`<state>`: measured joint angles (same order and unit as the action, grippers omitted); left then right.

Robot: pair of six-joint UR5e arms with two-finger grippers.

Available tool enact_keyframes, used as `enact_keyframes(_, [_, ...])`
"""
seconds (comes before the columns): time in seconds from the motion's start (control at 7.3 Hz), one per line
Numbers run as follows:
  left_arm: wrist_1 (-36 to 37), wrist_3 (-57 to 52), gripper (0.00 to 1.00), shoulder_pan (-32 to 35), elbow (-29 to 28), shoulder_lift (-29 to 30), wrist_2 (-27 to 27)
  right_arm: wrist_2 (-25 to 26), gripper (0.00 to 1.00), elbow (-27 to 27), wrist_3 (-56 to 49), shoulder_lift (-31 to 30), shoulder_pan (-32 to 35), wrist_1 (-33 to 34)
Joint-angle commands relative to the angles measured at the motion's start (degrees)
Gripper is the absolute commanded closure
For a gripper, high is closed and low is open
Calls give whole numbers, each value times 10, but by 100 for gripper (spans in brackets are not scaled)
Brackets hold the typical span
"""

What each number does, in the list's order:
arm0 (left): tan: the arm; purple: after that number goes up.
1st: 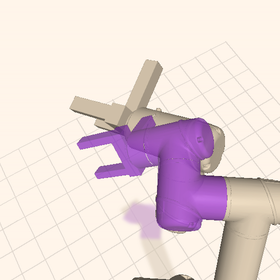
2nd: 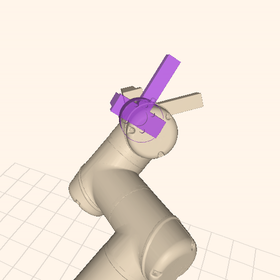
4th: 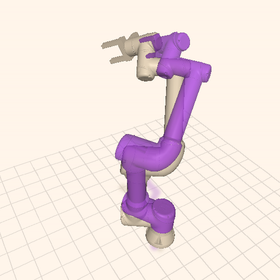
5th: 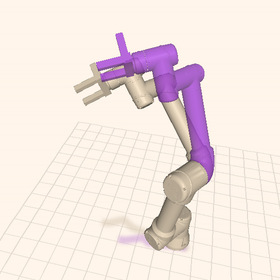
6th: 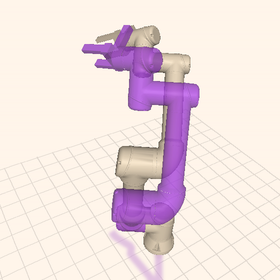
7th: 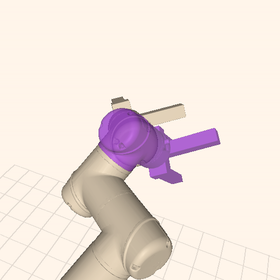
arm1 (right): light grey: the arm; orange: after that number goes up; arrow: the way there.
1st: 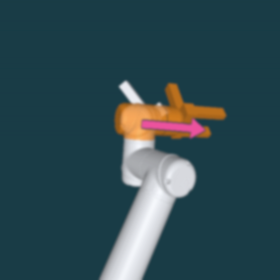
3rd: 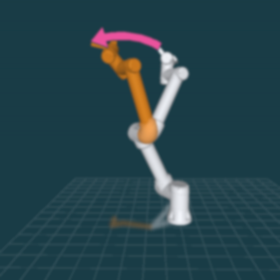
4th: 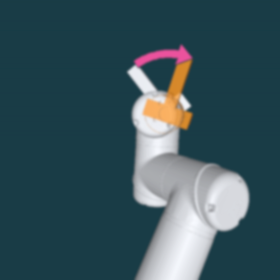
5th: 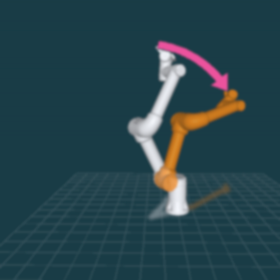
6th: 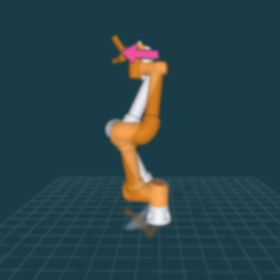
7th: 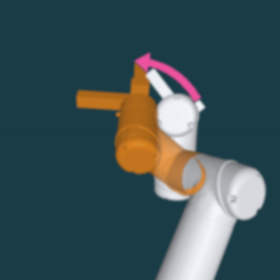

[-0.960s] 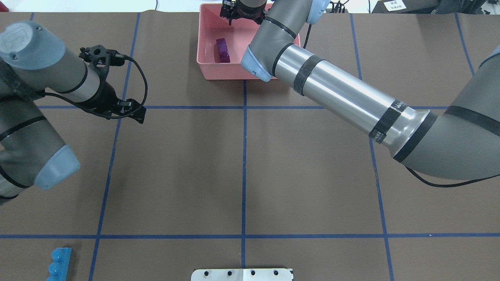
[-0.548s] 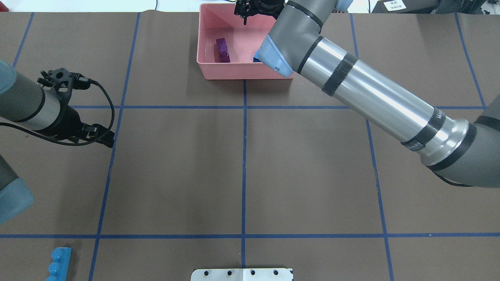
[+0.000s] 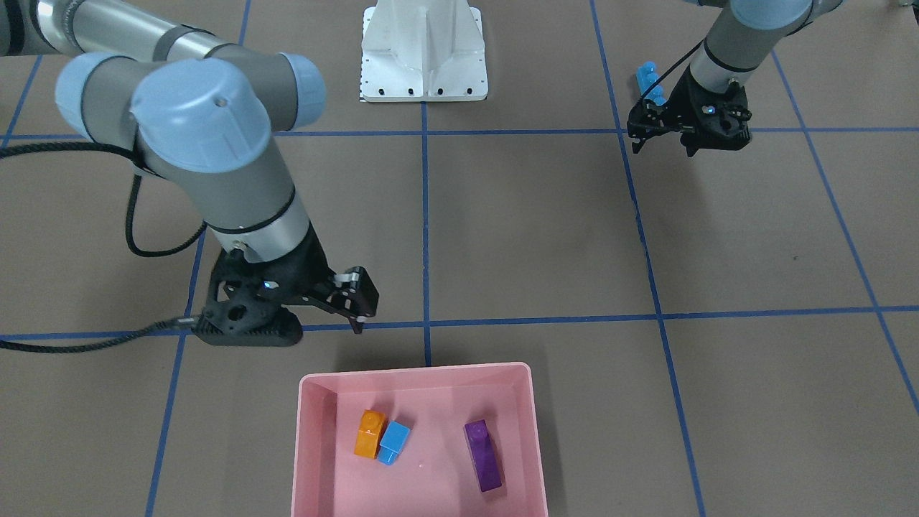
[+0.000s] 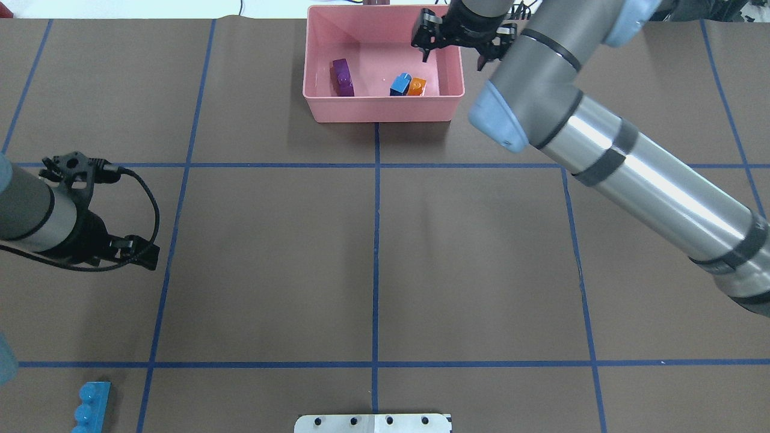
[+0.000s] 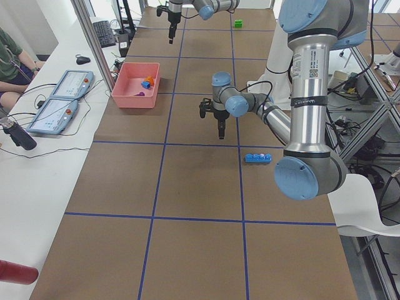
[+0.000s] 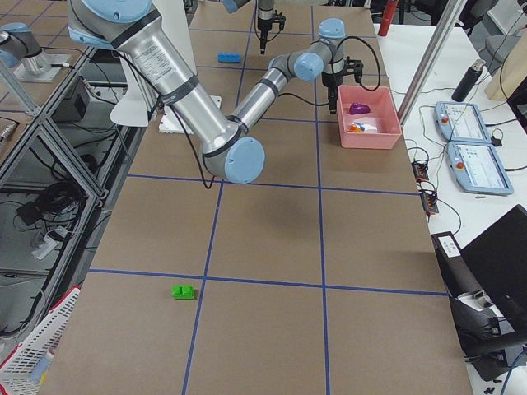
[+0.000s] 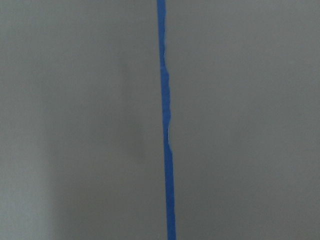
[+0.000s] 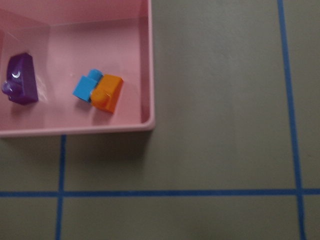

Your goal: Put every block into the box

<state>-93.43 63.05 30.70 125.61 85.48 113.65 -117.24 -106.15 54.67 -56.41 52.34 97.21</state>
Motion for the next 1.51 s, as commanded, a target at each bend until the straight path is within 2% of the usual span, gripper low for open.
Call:
enact_keyframes(0.0, [-1,13,0,-55,18,-64,-7,-1,0,-150,-59,-151,13,23])
enact_keyframes(0.27, [-3,48,0,-98,14,-73,-4,-12,0,-248,-142,-294,38,20])
enact_keyframes(0.41, [-7,60,0,-119,14,-75,-4,-31,0,-274,-187,-346,64,18])
enact_keyframes(0.55, [-9,57,1,-134,11,-83,-4,-52,0,-276,-213,-361,86,17])
enact_keyframes(0.82, [-25,33,1,-149,5,-109,-4,-57,0,-276,-216,-363,90,16])
enact_keyframes(1.1, [-151,36,1,-156,-42,-130,-1,-58,0,-277,-254,-377,106,17])
enact_keyframes(1.37, [-165,42,4,-160,-47,-130,8,-89,0,-273,-315,-400,139,17])
